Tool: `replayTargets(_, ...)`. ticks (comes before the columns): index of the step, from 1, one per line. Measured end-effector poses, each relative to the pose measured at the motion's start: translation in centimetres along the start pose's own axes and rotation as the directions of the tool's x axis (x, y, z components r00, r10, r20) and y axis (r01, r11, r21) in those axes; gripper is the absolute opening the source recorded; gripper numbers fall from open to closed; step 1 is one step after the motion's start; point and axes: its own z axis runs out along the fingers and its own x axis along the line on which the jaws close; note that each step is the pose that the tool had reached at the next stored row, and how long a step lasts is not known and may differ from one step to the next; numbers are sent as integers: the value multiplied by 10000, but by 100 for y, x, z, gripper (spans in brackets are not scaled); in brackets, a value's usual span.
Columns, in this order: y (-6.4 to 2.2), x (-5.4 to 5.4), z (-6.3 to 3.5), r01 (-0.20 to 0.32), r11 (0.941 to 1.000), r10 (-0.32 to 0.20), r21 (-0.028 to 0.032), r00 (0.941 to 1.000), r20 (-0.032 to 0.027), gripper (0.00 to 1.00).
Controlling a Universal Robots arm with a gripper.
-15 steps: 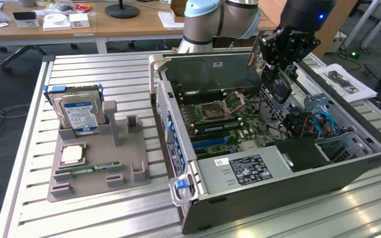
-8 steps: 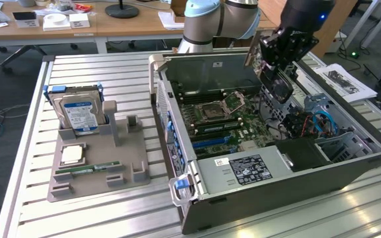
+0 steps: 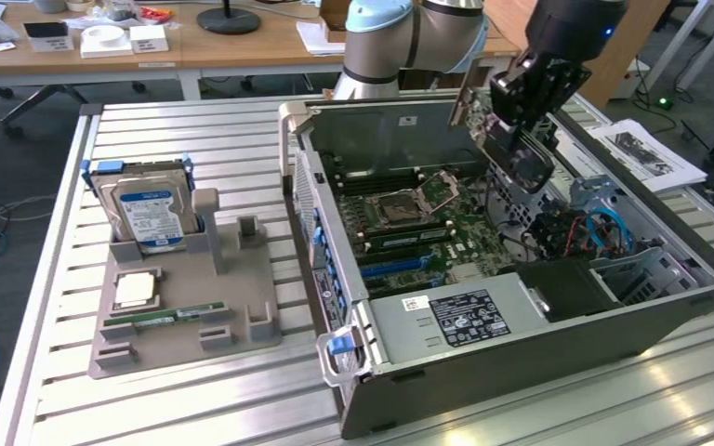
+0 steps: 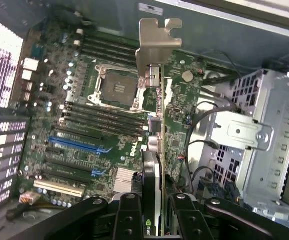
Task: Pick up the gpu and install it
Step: 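Insert the gpu into the slot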
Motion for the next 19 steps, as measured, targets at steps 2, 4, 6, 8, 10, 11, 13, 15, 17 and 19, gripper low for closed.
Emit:
replayTargets(2, 0, 0, 1, 360, 9994, -360, -5, 9993, -22, 27)
replayTargets(4, 0, 0, 3, 718, 9974, -718, -10, 9974, -44, 27)
replayTargets(6, 0, 0, 4, 1087, 9941, -1087, -15, 9941, -67, 27)
replayTargets(8, 0, 0, 5, 1443, 9895, -1443, -22, 9895, -88, 27)
replayTargets(10, 0, 0, 7, 1802, 9836, -1802, -30, 9836, -109, 27)
replayTargets(11, 0, 0, 7, 1978, 9802, -1978, -34, 9802, -120, 27)
replayTargets(13, 0, 0, 9, 2340, 9722, -2340, -43, 9721, -141, 27)
replayTargets(15, -1, 0, 10, 2687, 9632, -2687, -53, 9631, -162, 27)
replayTargets(17, -1, 0, 11, 3030, 9530, -3031, -63, 9528, -181, 27)
replayTargets(19, -1, 0, 13, 3369, 9415, -3370, -74, 9413, -200, 27)
